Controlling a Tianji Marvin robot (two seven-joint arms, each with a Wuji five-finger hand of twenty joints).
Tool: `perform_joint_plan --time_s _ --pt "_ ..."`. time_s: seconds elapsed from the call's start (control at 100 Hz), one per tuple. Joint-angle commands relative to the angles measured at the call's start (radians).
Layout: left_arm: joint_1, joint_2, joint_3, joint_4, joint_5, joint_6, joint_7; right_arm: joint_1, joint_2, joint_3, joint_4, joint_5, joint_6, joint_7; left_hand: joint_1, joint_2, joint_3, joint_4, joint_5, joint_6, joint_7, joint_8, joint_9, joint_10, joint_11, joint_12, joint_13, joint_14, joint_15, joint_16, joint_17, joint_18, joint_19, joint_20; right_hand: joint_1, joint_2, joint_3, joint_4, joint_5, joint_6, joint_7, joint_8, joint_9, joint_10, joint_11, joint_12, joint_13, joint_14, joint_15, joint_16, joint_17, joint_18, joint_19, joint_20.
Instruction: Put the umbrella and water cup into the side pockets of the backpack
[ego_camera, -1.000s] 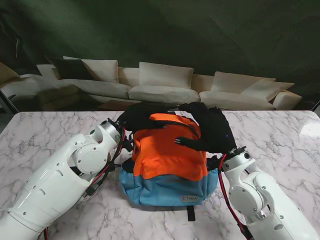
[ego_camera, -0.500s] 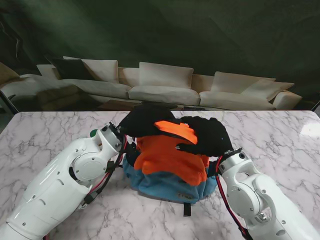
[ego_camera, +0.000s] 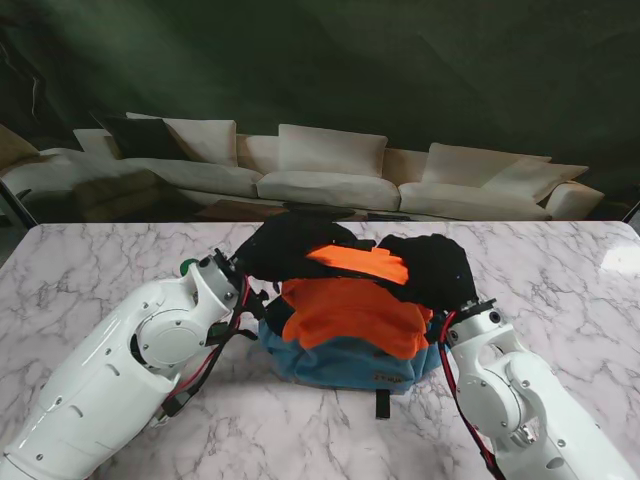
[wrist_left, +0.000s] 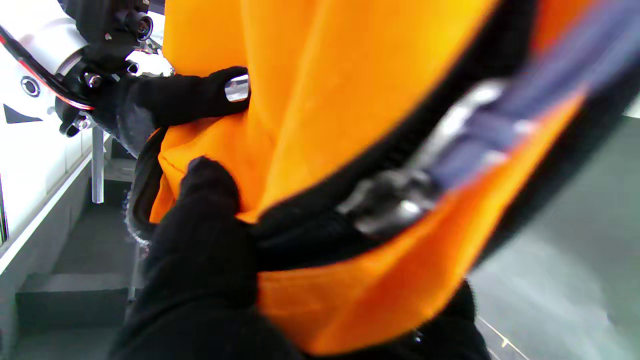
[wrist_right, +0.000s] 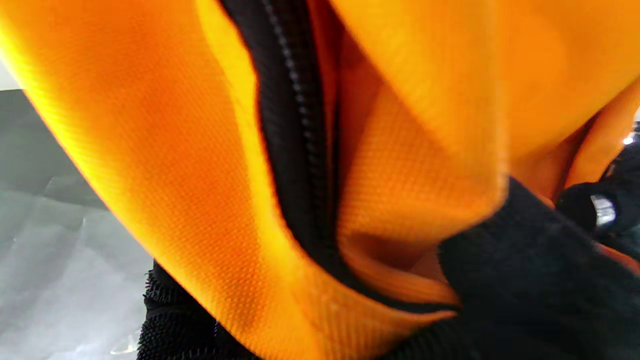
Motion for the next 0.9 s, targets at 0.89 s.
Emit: perform_joint_plan --time_s 0.89 --pt "0.197 0.084 -0.264 0.055 0.148 -0.162 -0.207 -0.011 0.011 -0.002 0.023 0.009 0.021 -0.011 -0.129 0.163 -0.018 -0.001 0.090 -0.024 0.042 0.096 0.003 -0.002 0.050 0.137 -0.006 0.036 0.177 0.188 -0.010 0.066 0.182 0.245 0.125 0.119 0.070 0.036 0.032 -0.178 0.111 0.047 0.005 -0.058 0.009 0.005 0.057 -0.029 0.002 -0.004 -0.016 -0.025 -0.005 -0.021"
